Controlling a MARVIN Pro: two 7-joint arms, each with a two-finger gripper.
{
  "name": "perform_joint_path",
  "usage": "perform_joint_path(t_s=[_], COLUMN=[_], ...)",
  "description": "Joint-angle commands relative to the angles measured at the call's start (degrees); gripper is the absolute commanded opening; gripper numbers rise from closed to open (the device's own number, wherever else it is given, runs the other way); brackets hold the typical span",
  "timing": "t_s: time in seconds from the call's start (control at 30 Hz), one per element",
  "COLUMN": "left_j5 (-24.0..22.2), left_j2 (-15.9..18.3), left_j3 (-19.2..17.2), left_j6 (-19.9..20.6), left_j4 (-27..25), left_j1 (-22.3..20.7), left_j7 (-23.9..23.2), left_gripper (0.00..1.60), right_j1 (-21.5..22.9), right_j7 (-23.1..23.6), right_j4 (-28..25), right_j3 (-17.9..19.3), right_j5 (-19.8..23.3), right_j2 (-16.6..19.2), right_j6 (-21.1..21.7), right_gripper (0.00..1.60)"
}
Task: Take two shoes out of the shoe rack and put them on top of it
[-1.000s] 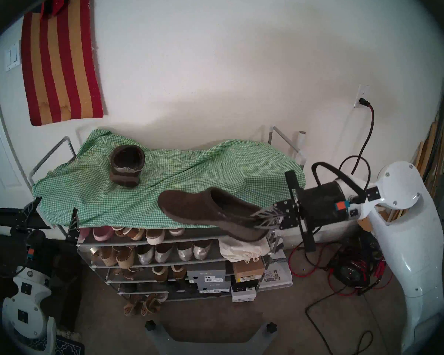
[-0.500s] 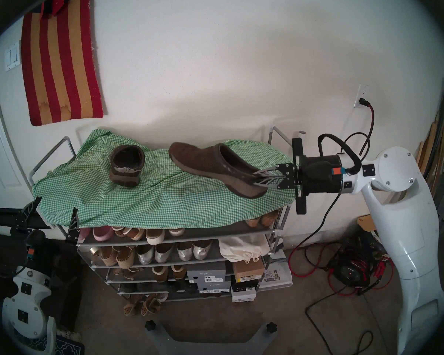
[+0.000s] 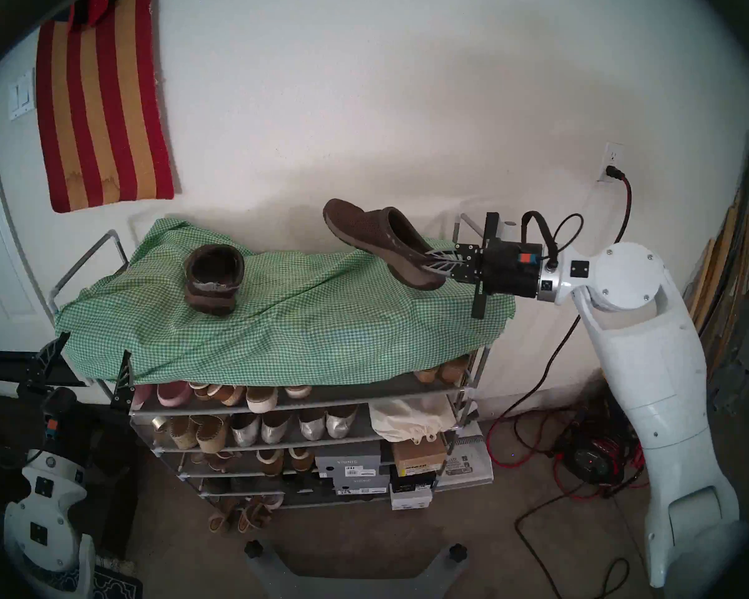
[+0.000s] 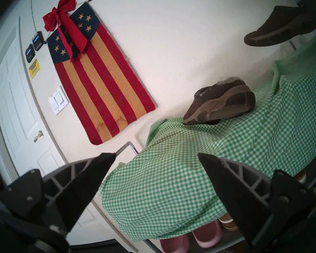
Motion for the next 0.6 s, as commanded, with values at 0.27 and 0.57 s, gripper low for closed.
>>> perform_joint_path(t_s=[0.27,0.57], left_j5=[0.2,0.2], left_j2=[0.1,0.0], left_j3=[-0.1,-0.1], left_j6=[0.3,0.3], left_j4=[-0.5,-0.5], left_j1=[0.0,0.0], left_j7=[-0.1,-0.2], left_gripper=[1.60,1.60], right_j1=[10.3,14.6], right_j7=[1.1,8.2], right_j4=[7.4,9.6], right_j3=[-5.5,-8.0], right_j5=[-6.8,-5.3], right_j2=[-5.2,-3.8], right_j6=[4.0,6.2], right_gripper=[0.00,1.60])
